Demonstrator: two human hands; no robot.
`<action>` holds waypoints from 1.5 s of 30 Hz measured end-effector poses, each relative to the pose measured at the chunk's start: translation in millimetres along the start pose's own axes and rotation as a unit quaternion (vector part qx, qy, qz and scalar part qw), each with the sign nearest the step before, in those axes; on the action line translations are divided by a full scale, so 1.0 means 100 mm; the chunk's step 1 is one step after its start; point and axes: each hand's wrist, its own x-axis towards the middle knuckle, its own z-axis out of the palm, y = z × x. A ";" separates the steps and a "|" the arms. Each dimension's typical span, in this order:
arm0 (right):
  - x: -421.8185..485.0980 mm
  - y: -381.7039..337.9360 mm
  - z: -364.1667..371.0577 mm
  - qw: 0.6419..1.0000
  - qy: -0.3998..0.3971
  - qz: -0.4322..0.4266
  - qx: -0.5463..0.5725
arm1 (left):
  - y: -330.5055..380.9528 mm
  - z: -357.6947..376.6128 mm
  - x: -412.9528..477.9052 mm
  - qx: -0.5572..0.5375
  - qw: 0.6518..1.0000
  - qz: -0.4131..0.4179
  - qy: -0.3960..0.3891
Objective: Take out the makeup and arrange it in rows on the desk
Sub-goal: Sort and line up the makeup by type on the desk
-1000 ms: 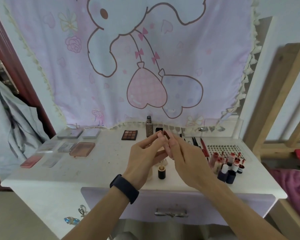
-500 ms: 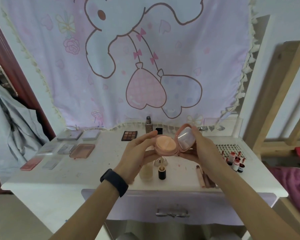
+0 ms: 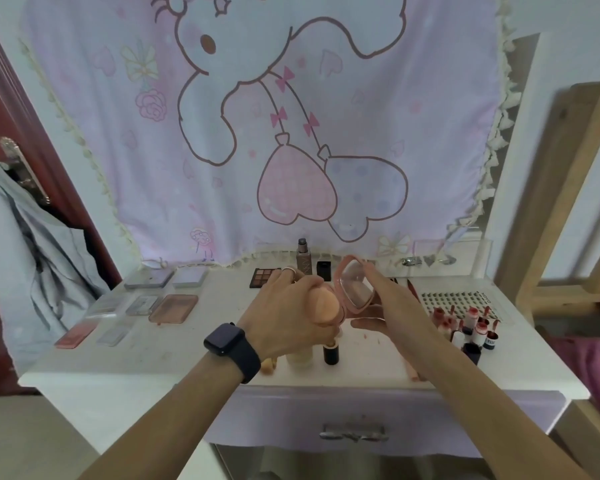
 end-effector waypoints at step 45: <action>-0.15 1.58 0.04 0.755 0.086 -0.131 -0.637 | -1.37 0.83 0.61 -0.022 0.920 -0.386 0.057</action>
